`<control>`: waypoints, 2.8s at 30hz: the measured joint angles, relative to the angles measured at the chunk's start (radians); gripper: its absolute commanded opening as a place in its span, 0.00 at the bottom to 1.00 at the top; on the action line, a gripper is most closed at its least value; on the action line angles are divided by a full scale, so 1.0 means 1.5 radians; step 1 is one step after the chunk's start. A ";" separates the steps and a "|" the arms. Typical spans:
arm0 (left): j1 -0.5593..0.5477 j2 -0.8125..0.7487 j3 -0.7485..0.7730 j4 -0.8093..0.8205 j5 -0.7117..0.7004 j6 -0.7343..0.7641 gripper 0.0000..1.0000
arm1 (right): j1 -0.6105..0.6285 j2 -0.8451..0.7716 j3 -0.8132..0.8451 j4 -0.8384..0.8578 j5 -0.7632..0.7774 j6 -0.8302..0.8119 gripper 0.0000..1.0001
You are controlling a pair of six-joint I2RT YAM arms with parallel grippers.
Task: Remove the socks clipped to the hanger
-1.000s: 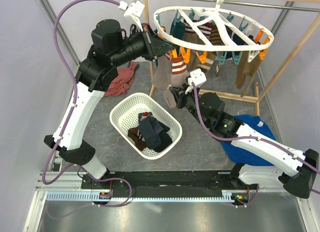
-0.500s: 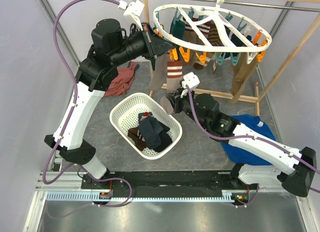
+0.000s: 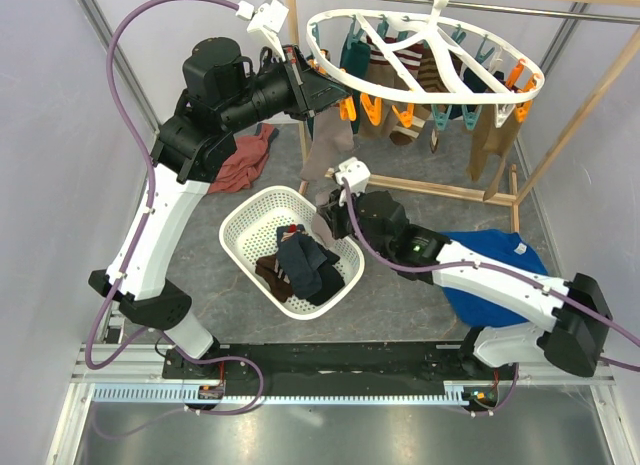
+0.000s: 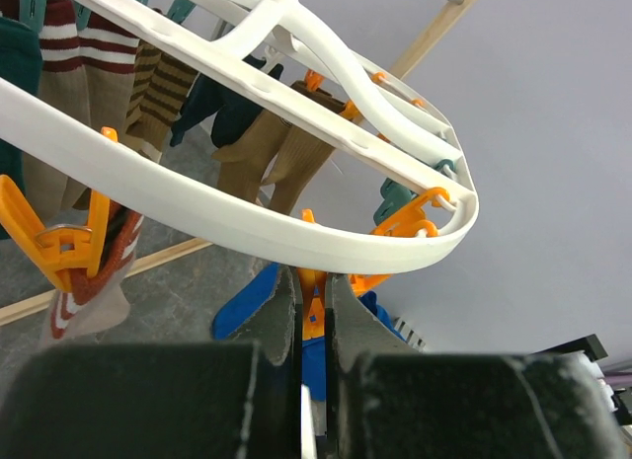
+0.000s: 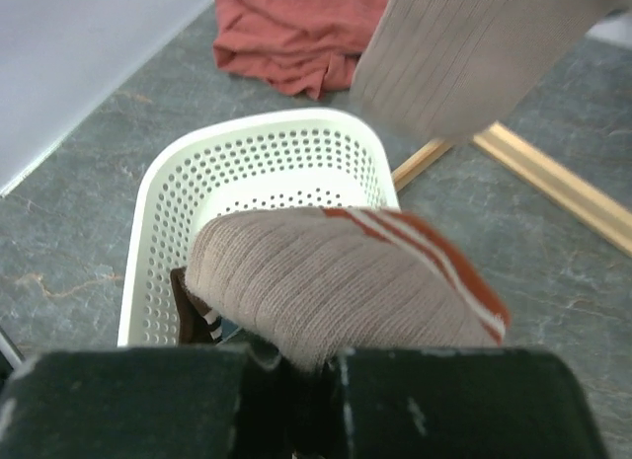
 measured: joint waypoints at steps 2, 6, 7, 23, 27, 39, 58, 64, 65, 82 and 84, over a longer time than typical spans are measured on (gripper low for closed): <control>0.000 0.000 0.000 0.000 0.000 -0.004 0.02 | 0.002 0.024 0.000 0.003 -0.003 0.004 0.13; 0.000 0.000 0.000 0.000 0.001 -0.009 0.02 | 0.009 0.079 0.005 -0.002 -0.011 0.014 0.32; 0.000 0.000 0.000 0.000 0.001 -0.010 0.02 | 0.010 0.090 0.007 -0.004 -0.011 0.018 0.36; 0.000 0.000 -0.001 0.001 0.001 -0.014 0.02 | 0.014 0.078 0.010 -0.011 -0.084 0.026 0.56; 0.000 0.000 -0.002 0.004 0.001 -0.014 0.02 | 0.023 0.078 0.010 -0.008 -0.110 0.028 0.56; 0.000 -0.001 -0.009 0.005 0.004 -0.024 0.02 | 0.027 0.017 -0.007 -0.004 0.012 0.021 0.63; 0.000 -0.001 -0.022 0.040 0.041 -0.093 0.02 | 0.012 0.092 0.091 0.159 0.264 -0.152 0.98; 0.000 -0.001 -0.033 0.051 0.048 -0.109 0.02 | 0.009 0.202 0.214 0.197 0.374 -0.200 0.98; 0.000 -0.001 -0.034 0.053 0.049 -0.110 0.02 | 0.008 0.220 0.237 0.198 0.392 -0.207 0.98; 0.001 -0.002 -0.051 0.070 0.051 -0.119 0.46 | 0.003 0.233 0.274 0.169 0.438 -0.215 0.00; 0.001 -0.002 -0.053 0.070 0.048 -0.119 0.51 | 0.003 0.202 0.249 0.171 0.410 -0.205 0.00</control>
